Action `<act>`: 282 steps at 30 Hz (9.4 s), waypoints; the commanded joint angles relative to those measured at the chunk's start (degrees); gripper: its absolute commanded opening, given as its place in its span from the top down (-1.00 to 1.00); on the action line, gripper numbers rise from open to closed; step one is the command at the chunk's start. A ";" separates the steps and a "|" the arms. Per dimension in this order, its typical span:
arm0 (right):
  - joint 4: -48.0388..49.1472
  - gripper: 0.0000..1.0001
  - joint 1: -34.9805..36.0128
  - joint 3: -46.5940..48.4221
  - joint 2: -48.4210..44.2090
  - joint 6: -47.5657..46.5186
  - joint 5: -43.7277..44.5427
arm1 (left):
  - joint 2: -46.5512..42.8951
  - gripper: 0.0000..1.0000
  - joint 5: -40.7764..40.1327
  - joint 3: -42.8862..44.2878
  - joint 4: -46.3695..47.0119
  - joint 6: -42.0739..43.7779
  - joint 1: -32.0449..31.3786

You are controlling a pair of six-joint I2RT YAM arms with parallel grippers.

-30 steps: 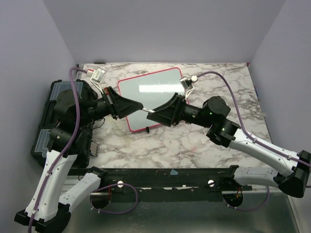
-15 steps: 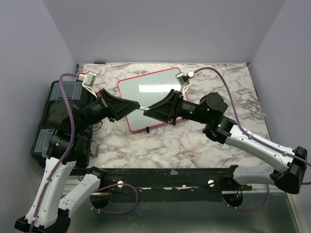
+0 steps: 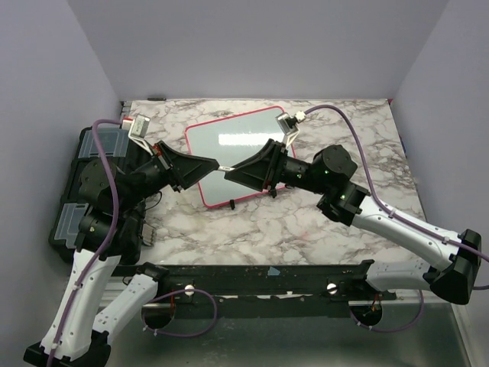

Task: Write a sentence on the whiteboard
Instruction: Open the pen cap from the whiteboard marker, then place the pen cap at the center of the board, then move the whiteboard to the center of the board.

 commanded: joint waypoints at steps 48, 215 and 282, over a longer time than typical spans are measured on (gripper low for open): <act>14.49 0.82 0.25 2.11 4.11 6.32 -4.20 | -3.96 1.00 -11.09 -11.84 1.80 -0.67 1.00; -36.87 0.99 0.24 -13.60 -27.79 -9.78 34.53 | 6.15 -0.84 -32.54 -19.72 -17.87 28.97 5.68; -38.83 0.99 0.26 9.33 5.03 -18.92 30.12 | 83.22 -0.13 32.33 47.02 -21.78 43.25 25.48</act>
